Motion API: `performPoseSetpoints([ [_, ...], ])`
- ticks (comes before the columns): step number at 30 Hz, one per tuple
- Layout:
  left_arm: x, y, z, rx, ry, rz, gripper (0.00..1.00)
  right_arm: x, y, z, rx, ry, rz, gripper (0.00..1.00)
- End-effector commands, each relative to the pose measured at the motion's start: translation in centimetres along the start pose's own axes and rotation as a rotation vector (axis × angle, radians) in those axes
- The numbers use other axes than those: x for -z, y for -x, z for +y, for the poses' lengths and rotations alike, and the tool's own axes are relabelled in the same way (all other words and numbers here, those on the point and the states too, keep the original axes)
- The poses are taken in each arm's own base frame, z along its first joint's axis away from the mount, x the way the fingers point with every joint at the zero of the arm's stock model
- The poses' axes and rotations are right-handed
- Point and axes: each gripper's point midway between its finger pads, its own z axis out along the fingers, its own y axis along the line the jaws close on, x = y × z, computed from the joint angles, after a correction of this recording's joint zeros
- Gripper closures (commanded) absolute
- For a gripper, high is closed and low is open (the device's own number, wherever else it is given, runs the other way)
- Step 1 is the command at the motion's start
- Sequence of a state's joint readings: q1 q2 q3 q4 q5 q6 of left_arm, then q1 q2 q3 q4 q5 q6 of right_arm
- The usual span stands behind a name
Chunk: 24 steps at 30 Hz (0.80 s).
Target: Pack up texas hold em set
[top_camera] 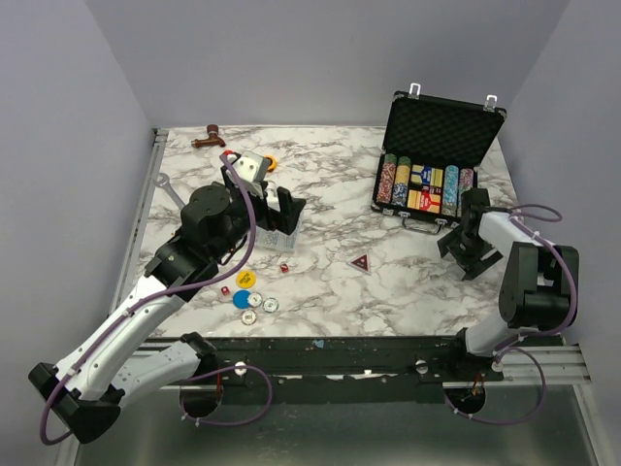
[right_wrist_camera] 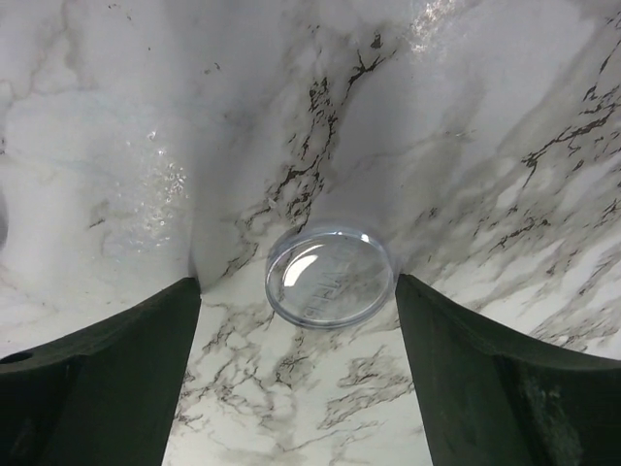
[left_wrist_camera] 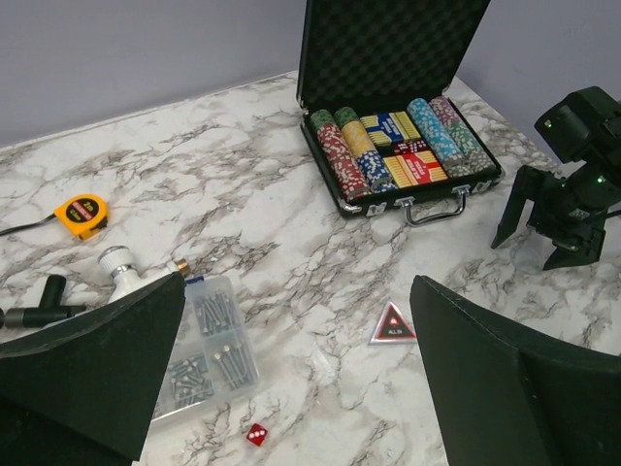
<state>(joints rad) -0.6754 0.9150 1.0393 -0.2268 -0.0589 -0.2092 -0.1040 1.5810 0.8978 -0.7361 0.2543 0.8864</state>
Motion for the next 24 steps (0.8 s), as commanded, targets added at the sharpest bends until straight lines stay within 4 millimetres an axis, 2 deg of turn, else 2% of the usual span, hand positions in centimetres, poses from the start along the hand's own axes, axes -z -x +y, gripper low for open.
performPoseSetpoints([
  [1,0.0,0.0,0.5,-0.022,0.031,0.004,0.01,-0.9,-1.0,-1.1,-0.007,-0.036,0.008,0.19],
  [11,-0.1,-0.1,0.5,-0.021,0.026,0.003,0.01,-0.7,-1.2,-2.1,-0.057,-0.01,-0.045,0.28],
  [19,-0.2,-0.3,0.5,-0.02,0.027,0.007,0.01,-0.5,-1.1,-1.8,-0.052,0.019,-0.056,0.5],
  [24,-0.4,-0.5,0.4,-0.018,0.024,0.014,0.01,-0.2,-0.3,-1.3,-0.042,0.041,-0.085,0.58],
])
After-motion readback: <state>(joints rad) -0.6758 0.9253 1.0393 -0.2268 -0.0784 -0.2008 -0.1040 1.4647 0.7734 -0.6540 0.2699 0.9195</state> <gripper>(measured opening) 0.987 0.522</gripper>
